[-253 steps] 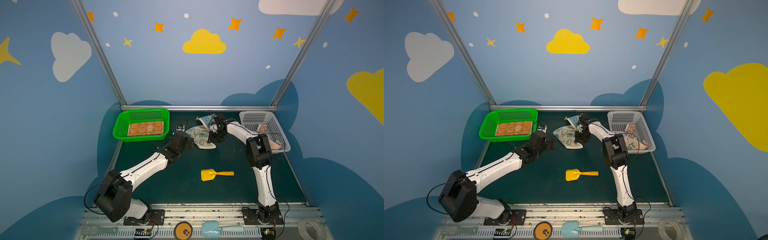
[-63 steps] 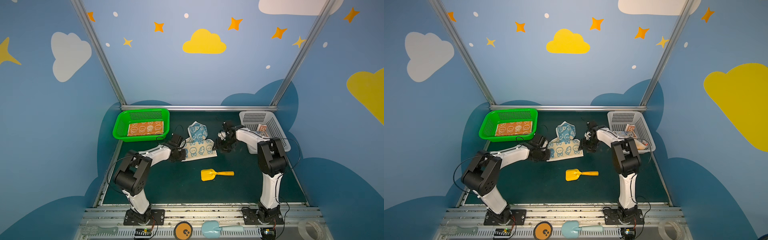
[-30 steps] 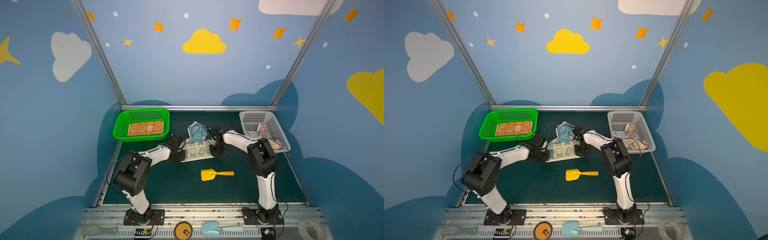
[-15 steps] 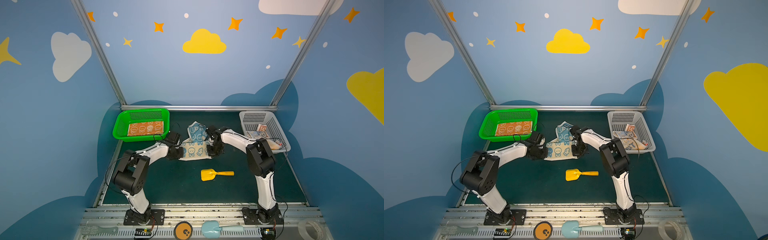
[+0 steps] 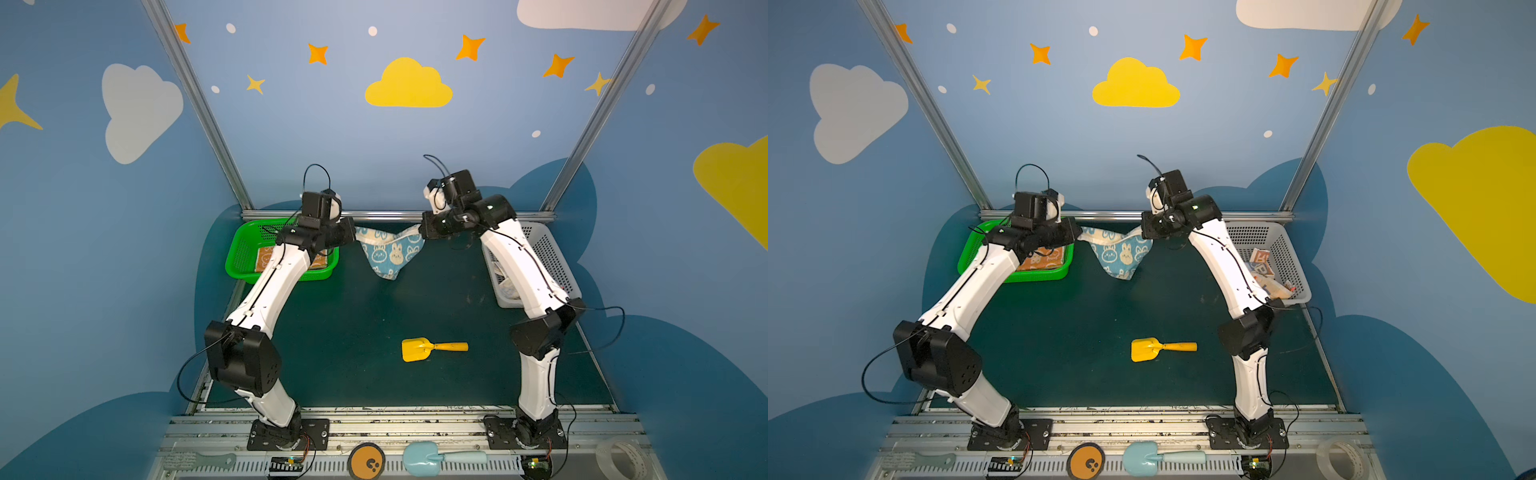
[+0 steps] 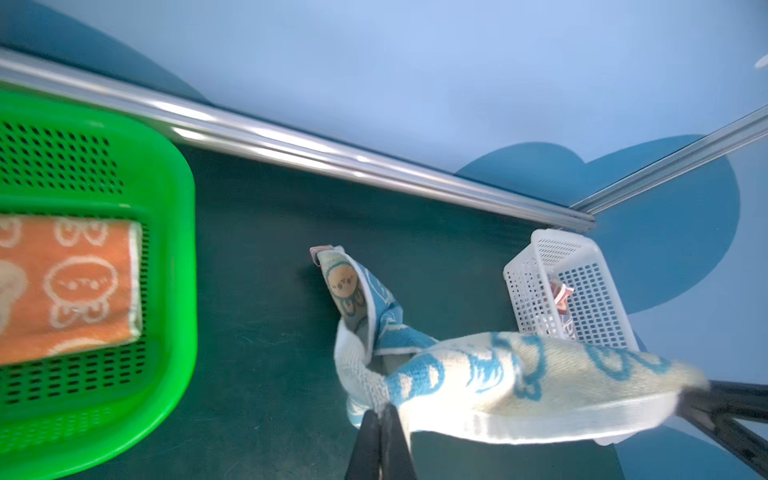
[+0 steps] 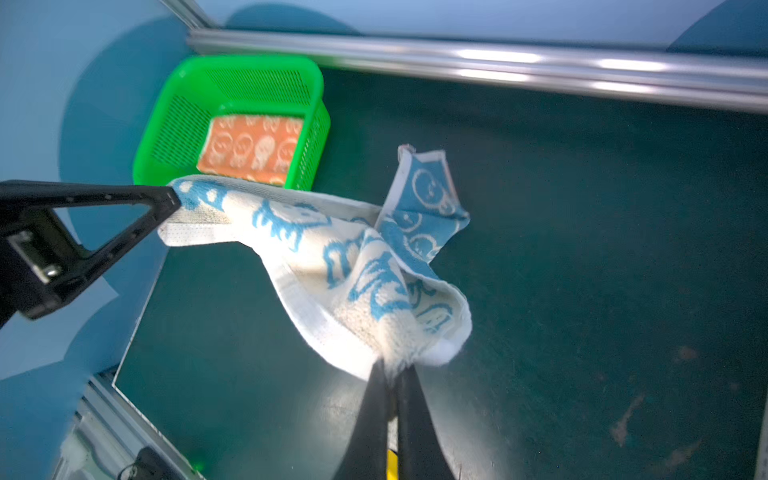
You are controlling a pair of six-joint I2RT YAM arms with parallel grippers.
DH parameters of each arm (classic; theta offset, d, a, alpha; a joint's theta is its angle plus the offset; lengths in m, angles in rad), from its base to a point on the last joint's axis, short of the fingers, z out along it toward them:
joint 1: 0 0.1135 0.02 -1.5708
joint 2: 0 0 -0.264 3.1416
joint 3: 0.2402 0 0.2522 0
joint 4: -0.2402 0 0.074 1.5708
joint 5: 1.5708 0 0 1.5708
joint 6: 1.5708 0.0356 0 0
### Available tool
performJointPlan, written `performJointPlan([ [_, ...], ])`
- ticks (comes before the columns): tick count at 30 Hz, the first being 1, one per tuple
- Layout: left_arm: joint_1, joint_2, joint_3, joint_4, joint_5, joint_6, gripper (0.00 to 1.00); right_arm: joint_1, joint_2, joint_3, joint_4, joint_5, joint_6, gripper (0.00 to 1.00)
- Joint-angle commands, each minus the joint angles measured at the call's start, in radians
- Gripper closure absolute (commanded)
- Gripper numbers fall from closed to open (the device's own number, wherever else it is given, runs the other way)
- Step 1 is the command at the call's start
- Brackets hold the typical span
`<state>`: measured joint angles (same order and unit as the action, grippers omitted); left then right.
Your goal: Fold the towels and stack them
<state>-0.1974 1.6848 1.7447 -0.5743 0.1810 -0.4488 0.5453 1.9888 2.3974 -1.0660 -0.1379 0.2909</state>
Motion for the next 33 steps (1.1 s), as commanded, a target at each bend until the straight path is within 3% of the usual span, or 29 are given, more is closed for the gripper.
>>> performJointPlan([
  [1,0.033,0.044,0.144,-0.132,0.032,0.034,0.97,-0.024,-0.043,0.056,0.055,0.0,-0.009,1.0],
  [4,0.055,0.074,0.299,-0.217,0.045,0.057,0.97,-0.051,-0.028,0.184,0.013,-0.037,-0.014,1.0],
  [7,0.058,0.071,0.407,-0.281,0.031,0.087,0.97,-0.057,-0.068,0.204,0.019,-0.035,-0.038,1.0],
  [15,0.058,-0.025,0.475,-0.318,0.039,0.101,0.97,-0.06,-0.211,0.13,0.057,-0.051,-0.066,1.0],
  [28,0.056,-0.31,0.37,-0.223,0.076,0.01,0.97,-0.052,-0.526,-0.144,0.249,-0.101,-0.075,1.0],
  [33,0.056,-0.318,0.299,-0.191,0.063,-0.016,0.97,-0.064,-0.507,-0.154,0.228,-0.048,-0.071,1.0],
])
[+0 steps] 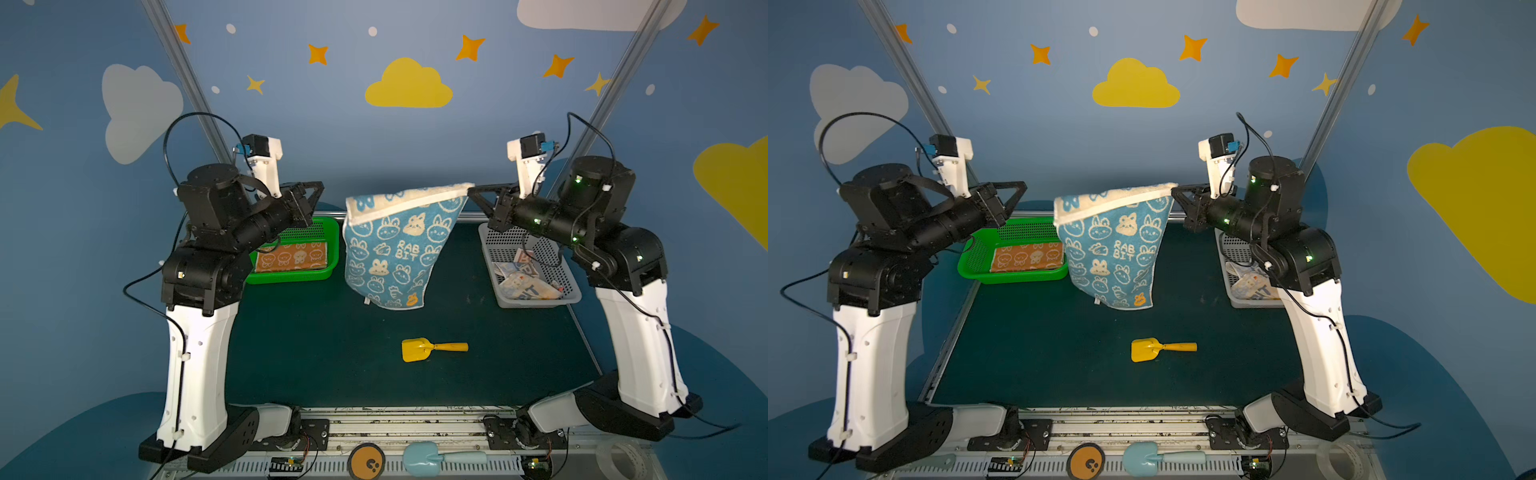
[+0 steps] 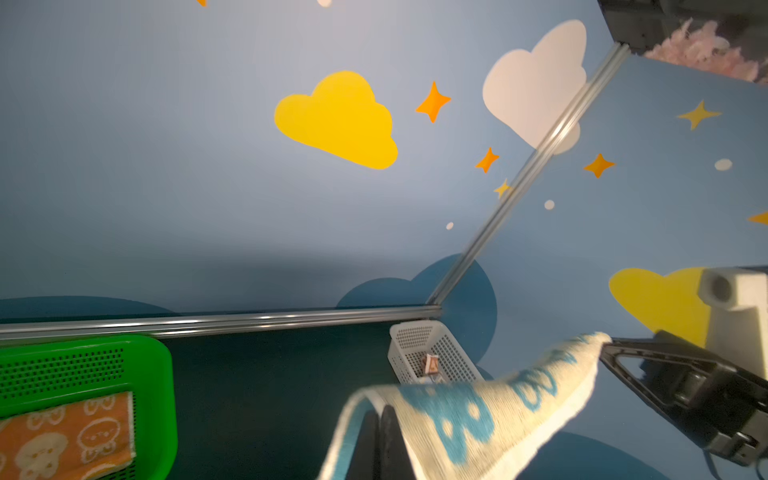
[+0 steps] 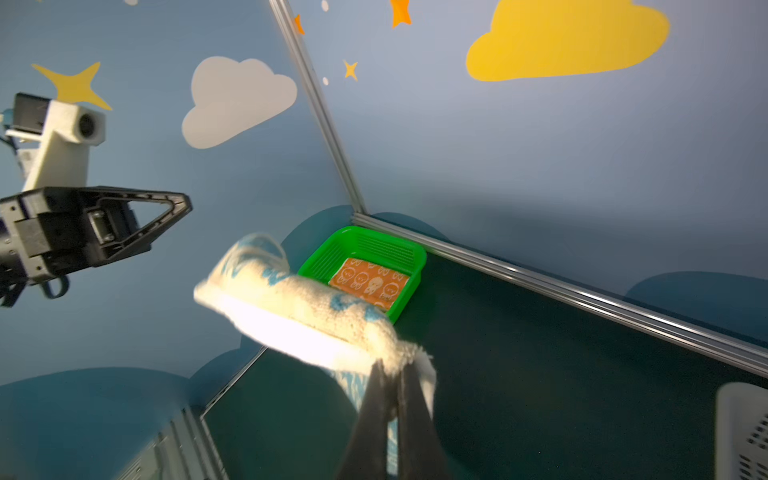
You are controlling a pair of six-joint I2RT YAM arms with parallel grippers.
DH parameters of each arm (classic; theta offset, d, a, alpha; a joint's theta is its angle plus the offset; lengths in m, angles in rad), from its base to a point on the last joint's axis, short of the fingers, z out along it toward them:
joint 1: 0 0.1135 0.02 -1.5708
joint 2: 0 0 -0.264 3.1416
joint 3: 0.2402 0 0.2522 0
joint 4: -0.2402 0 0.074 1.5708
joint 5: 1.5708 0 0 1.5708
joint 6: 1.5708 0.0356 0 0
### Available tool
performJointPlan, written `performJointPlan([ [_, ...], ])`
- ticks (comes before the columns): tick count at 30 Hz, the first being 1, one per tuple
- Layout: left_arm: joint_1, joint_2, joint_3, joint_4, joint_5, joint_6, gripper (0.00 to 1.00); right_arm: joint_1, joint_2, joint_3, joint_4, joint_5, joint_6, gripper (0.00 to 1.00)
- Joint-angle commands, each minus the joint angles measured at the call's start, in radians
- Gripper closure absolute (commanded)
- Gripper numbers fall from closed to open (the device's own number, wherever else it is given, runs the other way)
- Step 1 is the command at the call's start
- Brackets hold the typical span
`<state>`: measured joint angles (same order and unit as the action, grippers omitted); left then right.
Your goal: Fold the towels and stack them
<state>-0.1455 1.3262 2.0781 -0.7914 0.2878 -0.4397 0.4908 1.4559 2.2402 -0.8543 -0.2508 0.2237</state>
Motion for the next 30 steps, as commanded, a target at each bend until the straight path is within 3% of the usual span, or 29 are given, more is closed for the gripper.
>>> performJointPlan([
  [1,0.005,0.062,-0.036,0.022,-0.045,-0.026,0.97,-0.016,0.053,0.018,-0.003,0.081,-0.004,1.0],
  [7,-0.001,0.191,-0.098,0.108,0.035,-0.071,0.97,-0.067,0.243,0.073,-0.072,0.071,0.018,1.0],
  [14,-0.063,0.284,-0.201,0.203,0.051,-0.076,0.97,-0.075,0.358,0.1,-0.048,0.029,0.034,1.0],
  [23,-0.224,0.289,-0.463,0.454,0.047,-0.077,0.51,-0.072,0.415,0.114,-0.023,0.007,0.064,1.0],
  [30,-0.242,0.377,-0.525,0.569,0.023,-0.024,0.28,-0.069,0.399,0.113,-0.03,-0.007,0.059,1.0],
])
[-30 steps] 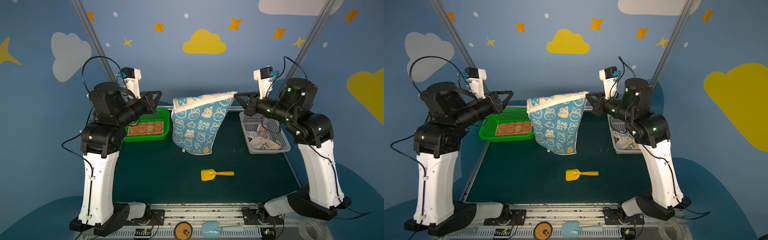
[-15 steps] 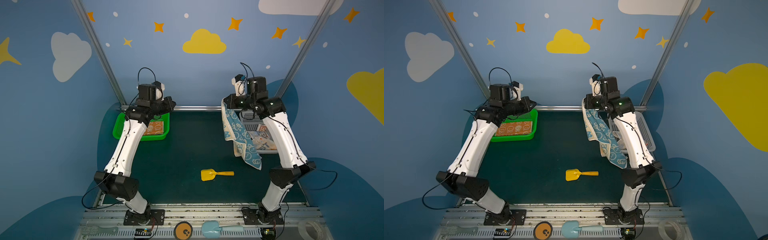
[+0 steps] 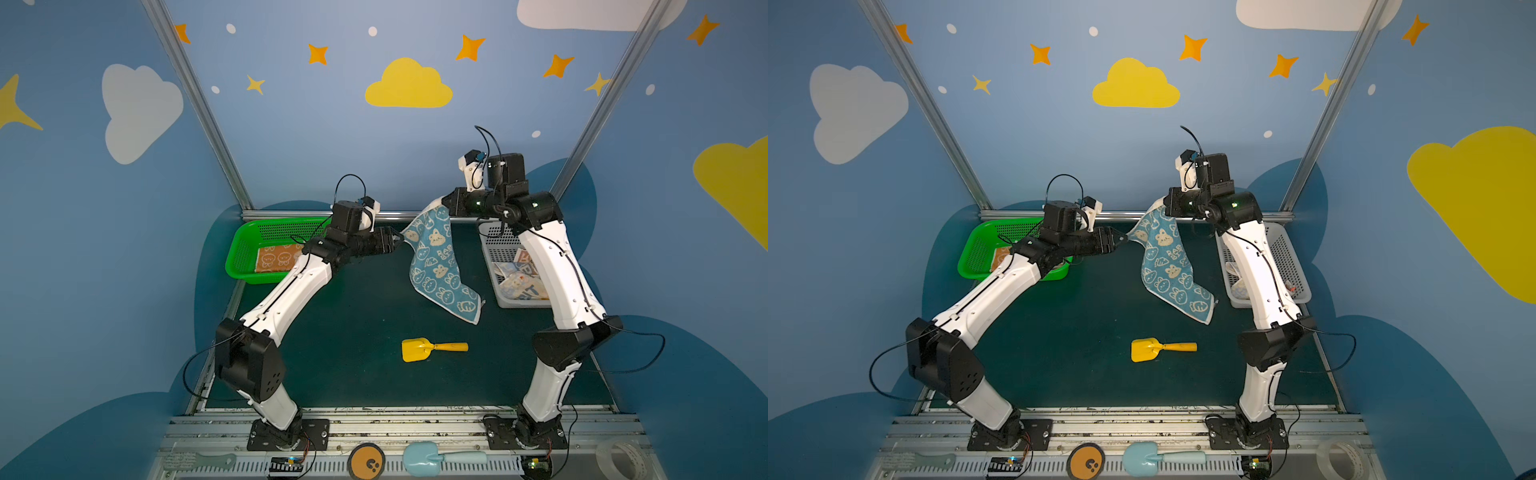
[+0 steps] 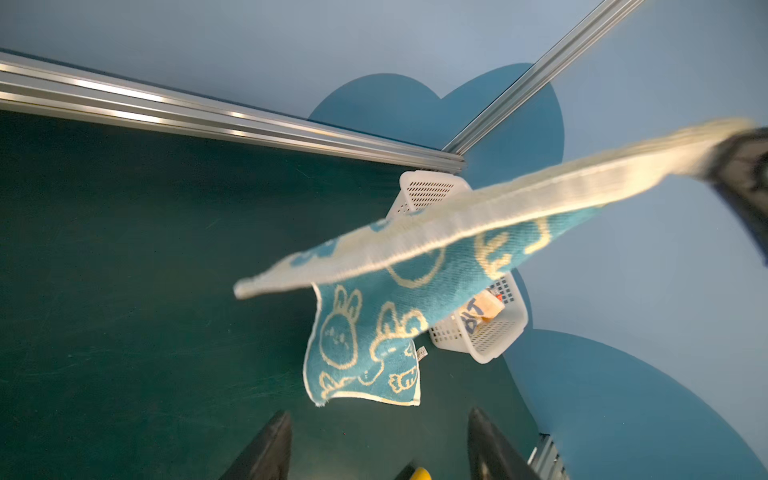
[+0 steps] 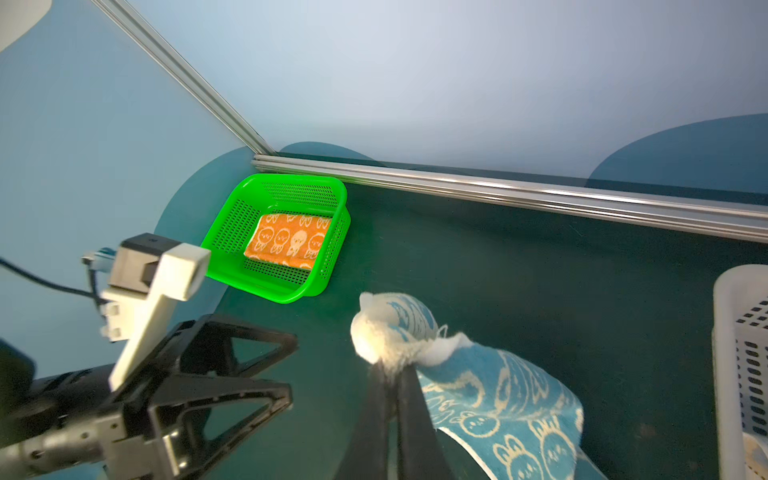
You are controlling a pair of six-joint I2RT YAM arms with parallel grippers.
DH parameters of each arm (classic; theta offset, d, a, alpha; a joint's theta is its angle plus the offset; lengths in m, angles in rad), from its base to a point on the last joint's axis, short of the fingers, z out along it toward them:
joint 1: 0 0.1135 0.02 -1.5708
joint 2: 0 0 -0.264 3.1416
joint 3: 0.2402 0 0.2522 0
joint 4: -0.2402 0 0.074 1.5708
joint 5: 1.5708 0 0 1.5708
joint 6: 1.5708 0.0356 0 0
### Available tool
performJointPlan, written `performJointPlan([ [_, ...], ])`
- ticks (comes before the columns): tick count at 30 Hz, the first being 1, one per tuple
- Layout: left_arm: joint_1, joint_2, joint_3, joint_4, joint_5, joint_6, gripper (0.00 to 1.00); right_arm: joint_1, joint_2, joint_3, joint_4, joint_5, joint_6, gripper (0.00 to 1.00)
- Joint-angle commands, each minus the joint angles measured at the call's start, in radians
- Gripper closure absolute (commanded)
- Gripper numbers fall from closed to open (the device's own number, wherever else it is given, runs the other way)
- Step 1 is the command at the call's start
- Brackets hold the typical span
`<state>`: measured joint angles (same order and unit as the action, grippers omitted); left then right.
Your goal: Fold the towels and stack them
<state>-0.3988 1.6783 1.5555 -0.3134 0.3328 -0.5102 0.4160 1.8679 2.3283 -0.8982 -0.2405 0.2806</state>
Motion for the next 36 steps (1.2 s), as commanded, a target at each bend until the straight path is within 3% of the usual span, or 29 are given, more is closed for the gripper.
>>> performJointPlan([
  [1,0.012,0.036,-0.004,0.106,-0.026,0.067,0.24,0.005,-0.016,0.024,0.012,-0.017,-0.003,1.0],
  [8,-0.013,0.06,-0.082,0.22,-0.025,0.185,0.02,-0.003,-0.034,0.014,0.011,-0.031,-0.008,1.0],
  [15,-0.056,0.017,-0.261,0.409,-0.076,0.265,0.01,-0.008,-0.036,0.003,0.019,-0.051,0.0,1.0],
  [26,-0.039,0.129,-0.198,0.512,-0.119,0.336,0.13,-0.024,-0.061,-0.021,0.021,-0.068,-0.005,1.0],
  [36,-0.039,0.207,-0.155,0.569,-0.07,0.328,0.43,-0.043,-0.059,-0.028,0.03,-0.091,0.0,1.0],
])
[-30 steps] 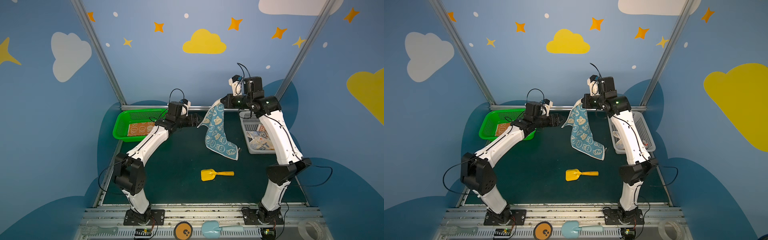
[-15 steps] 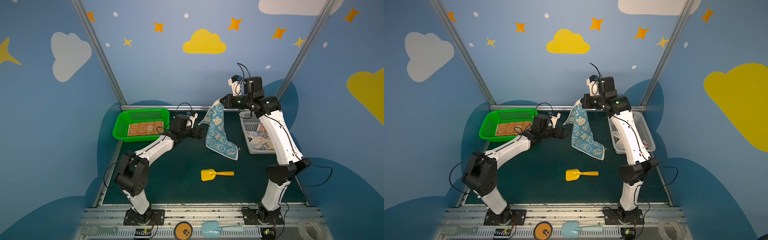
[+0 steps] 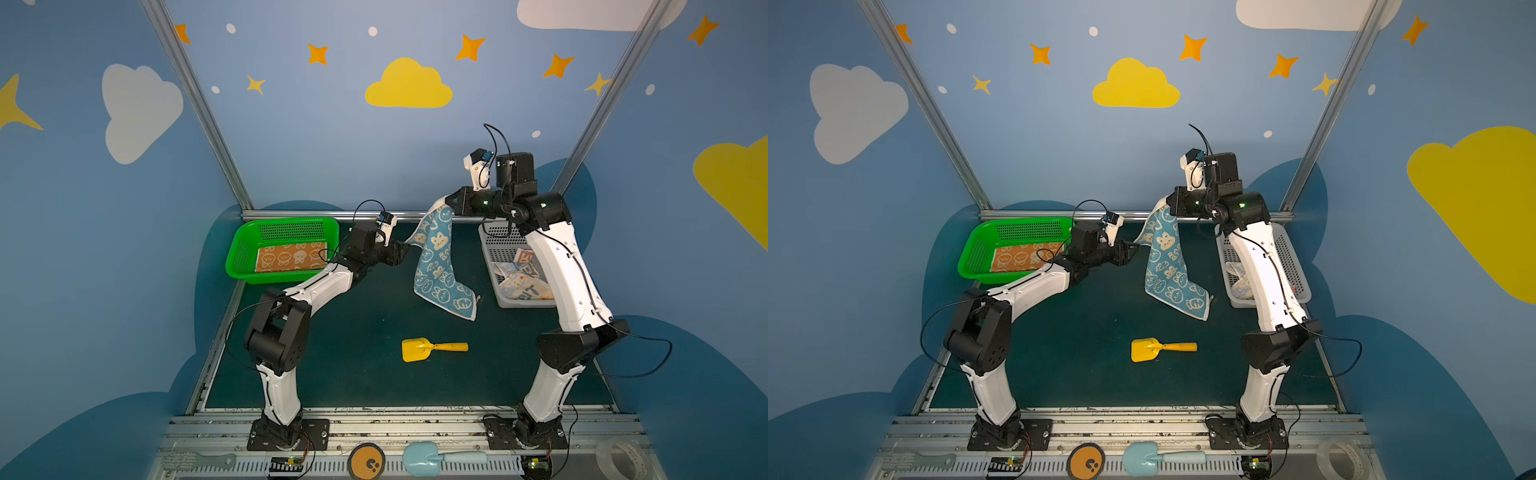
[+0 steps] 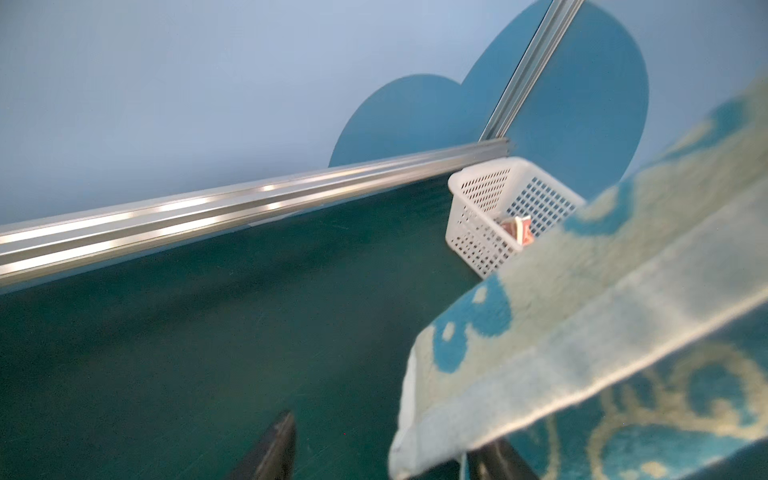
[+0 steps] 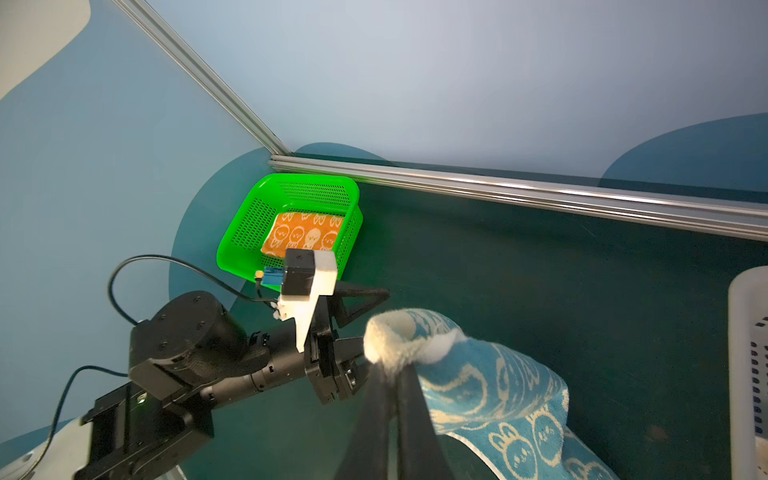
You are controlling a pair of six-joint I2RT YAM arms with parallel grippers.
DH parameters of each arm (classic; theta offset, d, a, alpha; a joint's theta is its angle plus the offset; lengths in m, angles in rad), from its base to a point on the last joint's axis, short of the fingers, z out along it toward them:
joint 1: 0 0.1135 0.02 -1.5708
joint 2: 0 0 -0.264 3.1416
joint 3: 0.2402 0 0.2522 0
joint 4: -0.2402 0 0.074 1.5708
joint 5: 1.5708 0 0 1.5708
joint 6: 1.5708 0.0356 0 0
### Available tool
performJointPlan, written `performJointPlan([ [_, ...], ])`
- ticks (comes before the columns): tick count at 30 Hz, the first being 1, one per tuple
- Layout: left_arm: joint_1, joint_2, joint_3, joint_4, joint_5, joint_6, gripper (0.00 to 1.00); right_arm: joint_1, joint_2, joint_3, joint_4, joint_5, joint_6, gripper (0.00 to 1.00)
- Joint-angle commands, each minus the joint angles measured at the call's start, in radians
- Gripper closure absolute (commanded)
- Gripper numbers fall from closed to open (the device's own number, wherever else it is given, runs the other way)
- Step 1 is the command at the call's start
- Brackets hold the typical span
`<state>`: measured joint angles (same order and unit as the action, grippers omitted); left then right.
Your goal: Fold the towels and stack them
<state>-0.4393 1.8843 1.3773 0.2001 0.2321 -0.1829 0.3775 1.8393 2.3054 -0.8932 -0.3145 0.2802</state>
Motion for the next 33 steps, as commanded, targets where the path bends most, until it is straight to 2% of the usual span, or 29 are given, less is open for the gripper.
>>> performJointPlan([
  [1,0.001,0.003,0.021,0.068,0.037,-0.005,0.43,-0.005,-0.029,-0.005,0.026,-0.018,0.0,1.0],
  [11,-0.01,0.016,0.023,0.124,0.052,-0.033,0.5,-0.01,-0.037,-0.03,0.038,-0.024,0.005,1.0],
  [17,-0.01,0.034,0.029,0.125,0.088,-0.043,0.73,-0.017,-0.049,-0.048,0.046,-0.026,0.007,1.0],
  [21,-0.018,0.033,0.015,0.118,0.106,-0.03,0.81,-0.023,-0.058,-0.061,0.057,-0.032,0.011,1.0],
  [23,-0.018,0.029,0.001,0.123,0.104,-0.034,0.8,-0.025,-0.06,-0.068,0.062,-0.033,0.014,1.0],
  [28,-0.018,0.019,-0.018,0.14,0.092,-0.038,0.7,-0.028,-0.063,-0.079,0.069,-0.046,0.02,1.0],
  [30,-0.019,0.019,-0.015,0.143,0.091,-0.042,0.63,-0.027,-0.067,-0.084,0.072,-0.046,0.021,1.0],
  [33,-0.023,0.028,-0.006,0.142,0.09,-0.042,0.65,-0.028,-0.072,-0.087,0.074,-0.046,0.022,1.0],
])
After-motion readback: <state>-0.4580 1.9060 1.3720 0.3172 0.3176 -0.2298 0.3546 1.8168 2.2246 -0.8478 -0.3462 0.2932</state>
